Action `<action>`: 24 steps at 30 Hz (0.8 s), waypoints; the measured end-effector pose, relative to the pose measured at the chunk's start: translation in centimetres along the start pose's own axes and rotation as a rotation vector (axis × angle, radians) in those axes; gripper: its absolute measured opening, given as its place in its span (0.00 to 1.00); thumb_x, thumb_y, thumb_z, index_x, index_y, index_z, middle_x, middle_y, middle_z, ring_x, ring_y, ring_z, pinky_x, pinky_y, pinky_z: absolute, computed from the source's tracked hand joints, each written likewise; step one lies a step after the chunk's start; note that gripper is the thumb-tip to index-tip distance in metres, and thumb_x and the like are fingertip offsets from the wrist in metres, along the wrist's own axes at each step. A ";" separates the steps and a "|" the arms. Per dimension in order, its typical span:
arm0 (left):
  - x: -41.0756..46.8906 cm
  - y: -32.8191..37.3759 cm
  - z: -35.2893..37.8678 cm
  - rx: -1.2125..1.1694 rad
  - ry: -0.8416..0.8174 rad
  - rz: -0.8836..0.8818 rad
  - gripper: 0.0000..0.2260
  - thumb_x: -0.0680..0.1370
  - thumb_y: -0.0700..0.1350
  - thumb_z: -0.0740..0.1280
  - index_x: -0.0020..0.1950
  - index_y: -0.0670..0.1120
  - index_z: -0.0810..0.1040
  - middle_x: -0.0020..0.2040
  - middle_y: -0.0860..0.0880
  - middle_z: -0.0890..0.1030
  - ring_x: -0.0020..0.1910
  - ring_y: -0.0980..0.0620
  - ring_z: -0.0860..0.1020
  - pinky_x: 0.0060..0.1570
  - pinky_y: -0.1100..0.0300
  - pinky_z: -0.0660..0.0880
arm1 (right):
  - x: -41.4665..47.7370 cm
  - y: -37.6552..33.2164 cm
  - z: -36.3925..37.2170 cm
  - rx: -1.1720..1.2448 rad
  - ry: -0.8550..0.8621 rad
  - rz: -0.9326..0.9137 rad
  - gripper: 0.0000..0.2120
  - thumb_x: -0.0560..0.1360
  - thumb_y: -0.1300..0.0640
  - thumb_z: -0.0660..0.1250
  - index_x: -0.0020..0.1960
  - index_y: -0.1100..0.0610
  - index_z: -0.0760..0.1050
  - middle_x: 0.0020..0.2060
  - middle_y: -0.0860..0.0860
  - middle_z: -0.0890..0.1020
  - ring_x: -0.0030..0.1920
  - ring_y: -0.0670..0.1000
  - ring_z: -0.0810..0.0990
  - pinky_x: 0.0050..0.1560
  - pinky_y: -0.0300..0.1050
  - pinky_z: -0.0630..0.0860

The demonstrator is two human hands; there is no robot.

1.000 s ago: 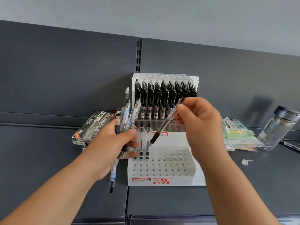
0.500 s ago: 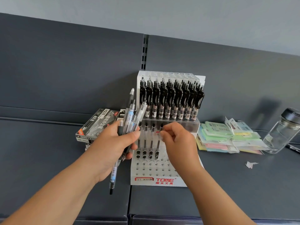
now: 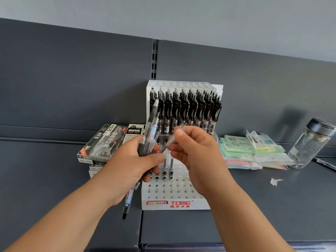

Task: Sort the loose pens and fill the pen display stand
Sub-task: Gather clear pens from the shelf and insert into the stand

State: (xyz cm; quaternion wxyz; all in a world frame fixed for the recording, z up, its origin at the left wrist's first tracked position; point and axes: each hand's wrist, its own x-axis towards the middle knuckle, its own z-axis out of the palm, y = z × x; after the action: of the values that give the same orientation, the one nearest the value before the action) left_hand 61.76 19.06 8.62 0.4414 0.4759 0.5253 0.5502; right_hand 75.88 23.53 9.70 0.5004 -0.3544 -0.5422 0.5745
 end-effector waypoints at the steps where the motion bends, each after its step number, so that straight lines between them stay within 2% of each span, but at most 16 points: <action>1: 0.0 -0.1 0.1 0.025 0.004 0.014 0.07 0.73 0.35 0.70 0.48 0.41 0.75 0.32 0.48 0.77 0.31 0.53 0.76 0.26 0.59 0.70 | 0.0 0.0 -0.1 0.023 0.013 0.008 0.04 0.77 0.59 0.65 0.44 0.59 0.76 0.34 0.52 0.81 0.36 0.47 0.79 0.41 0.42 0.77; 3: 0.1 -0.2 0.3 0.033 0.000 0.023 0.05 0.74 0.36 0.69 0.47 0.42 0.74 0.32 0.48 0.77 0.32 0.53 0.77 0.27 0.60 0.71 | 0.0 -0.2 -0.5 0.005 0.034 -0.009 0.04 0.77 0.61 0.65 0.45 0.60 0.76 0.34 0.53 0.82 0.36 0.48 0.80 0.41 0.42 0.78; 8: 0.3 -0.1 0.2 -0.047 0.034 -0.035 0.02 0.78 0.40 0.65 0.49 0.42 0.74 0.41 0.43 0.79 0.34 0.52 0.78 0.29 0.59 0.76 | 0.5 -2.1 -2.1 -0.115 0.157 -0.167 0.09 0.78 0.67 0.59 0.43 0.60 0.77 0.34 0.53 0.81 0.36 0.50 0.79 0.44 0.47 0.80; 11: 0.3 -0.3 0.1 -0.050 0.059 -0.067 0.01 0.79 0.40 0.64 0.48 0.43 0.74 0.36 0.46 0.76 0.29 0.54 0.74 0.26 0.59 0.73 | 0.6 -2.1 -2.8 -0.416 0.214 -0.314 0.10 0.78 0.65 0.58 0.43 0.57 0.76 0.35 0.55 0.81 0.38 0.57 0.79 0.44 0.53 0.81; 13: 0.3 -0.5 0.0 -0.018 0.057 -0.059 0.02 0.79 0.41 0.64 0.47 0.44 0.74 0.33 0.48 0.75 0.27 0.53 0.71 0.26 0.58 0.70 | 0.5 -1.5 -2.9 -0.560 0.216 -0.366 0.09 0.79 0.64 0.58 0.43 0.58 0.74 0.36 0.57 0.79 0.40 0.60 0.77 0.42 0.54 0.77; 16: 0.3 -0.8 -0.1 0.012 0.053 -0.040 0.04 0.79 0.43 0.64 0.46 0.44 0.74 0.31 0.49 0.74 0.27 0.52 0.69 0.26 0.59 0.67 | 0.6 -0.6 -2.7 -0.670 0.192 -0.367 0.09 0.79 0.63 0.57 0.41 0.60 0.71 0.36 0.59 0.77 0.40 0.61 0.75 0.39 0.52 0.72; 19: 0.3 -0.8 -0.2 0.014 0.057 -0.036 0.02 0.79 0.42 0.64 0.47 0.44 0.74 0.30 0.49 0.73 0.27 0.53 0.67 0.25 0.60 0.67 | 1.1 0.9 -2.7 -0.744 0.167 -0.330 0.10 0.79 0.61 0.57 0.40 0.56 0.70 0.34 0.56 0.77 0.39 0.57 0.75 0.38 0.49 0.73; 21: 0.2 -0.8 -0.2 0.012 0.056 -0.037 0.02 0.78 0.41 0.64 0.49 0.43 0.73 0.31 0.49 0.73 0.26 0.53 0.67 0.25 0.61 0.67 | 1.2 2.1 -2.8 -0.792 0.134 -0.264 0.09 0.80 0.59 0.58 0.42 0.53 0.71 0.34 0.50 0.77 0.35 0.50 0.74 0.34 0.40 0.70; 24: 0.1 -0.8 -0.3 -0.029 0.059 -0.056 0.04 0.78 0.39 0.64 0.51 0.42 0.71 0.32 0.49 0.75 0.26 0.53 0.68 0.25 0.61 0.66 | 0.8 4.1 -2.7 -0.879 0.100 -0.195 0.06 0.80 0.59 0.59 0.50 0.52 0.74 0.35 0.48 0.79 0.33 0.46 0.74 0.32 0.40 0.71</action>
State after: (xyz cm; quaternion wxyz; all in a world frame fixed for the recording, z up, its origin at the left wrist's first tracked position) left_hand 61.42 19.13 7.83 0.4477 0.4383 0.5432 0.5589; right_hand 77.49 25.35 5.33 0.3796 -0.5079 -0.7406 0.2222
